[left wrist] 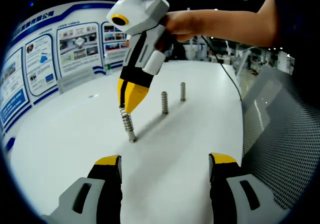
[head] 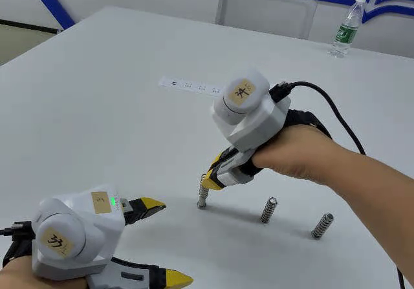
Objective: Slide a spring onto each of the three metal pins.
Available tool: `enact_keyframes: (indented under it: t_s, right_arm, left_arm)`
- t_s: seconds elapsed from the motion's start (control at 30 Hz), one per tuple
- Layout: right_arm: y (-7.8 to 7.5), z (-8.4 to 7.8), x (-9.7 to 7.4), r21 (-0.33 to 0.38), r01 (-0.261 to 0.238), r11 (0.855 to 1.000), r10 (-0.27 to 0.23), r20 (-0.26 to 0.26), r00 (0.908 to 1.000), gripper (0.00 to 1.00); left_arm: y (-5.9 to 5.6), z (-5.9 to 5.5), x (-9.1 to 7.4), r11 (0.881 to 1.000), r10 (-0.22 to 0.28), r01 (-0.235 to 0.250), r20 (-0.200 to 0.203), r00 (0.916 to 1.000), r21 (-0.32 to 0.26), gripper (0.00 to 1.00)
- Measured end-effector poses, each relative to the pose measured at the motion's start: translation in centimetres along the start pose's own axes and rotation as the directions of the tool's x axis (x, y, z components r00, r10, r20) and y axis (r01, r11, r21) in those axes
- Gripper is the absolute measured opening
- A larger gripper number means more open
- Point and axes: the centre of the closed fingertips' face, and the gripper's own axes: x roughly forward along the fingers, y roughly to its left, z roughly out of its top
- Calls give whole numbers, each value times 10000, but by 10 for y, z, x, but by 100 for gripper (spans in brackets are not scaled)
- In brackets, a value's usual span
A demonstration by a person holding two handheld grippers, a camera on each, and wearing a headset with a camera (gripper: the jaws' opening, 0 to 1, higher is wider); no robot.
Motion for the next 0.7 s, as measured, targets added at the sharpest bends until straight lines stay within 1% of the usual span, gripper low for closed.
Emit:
enact_keyframes:
  t_s: [0.33,0.7]
  right_arm:
    - [1,-2,6,47,-19,10000,19,-111,9999,12]
    - [3,-9,17,145,-115,9998,119,-311,9994,12]
  left_arm:
    - [0,-1,-1,10000,18,-18,-56,10000,15,72]
    - [0,-2,-1,10000,75,-76,-49,10000,-43,72]
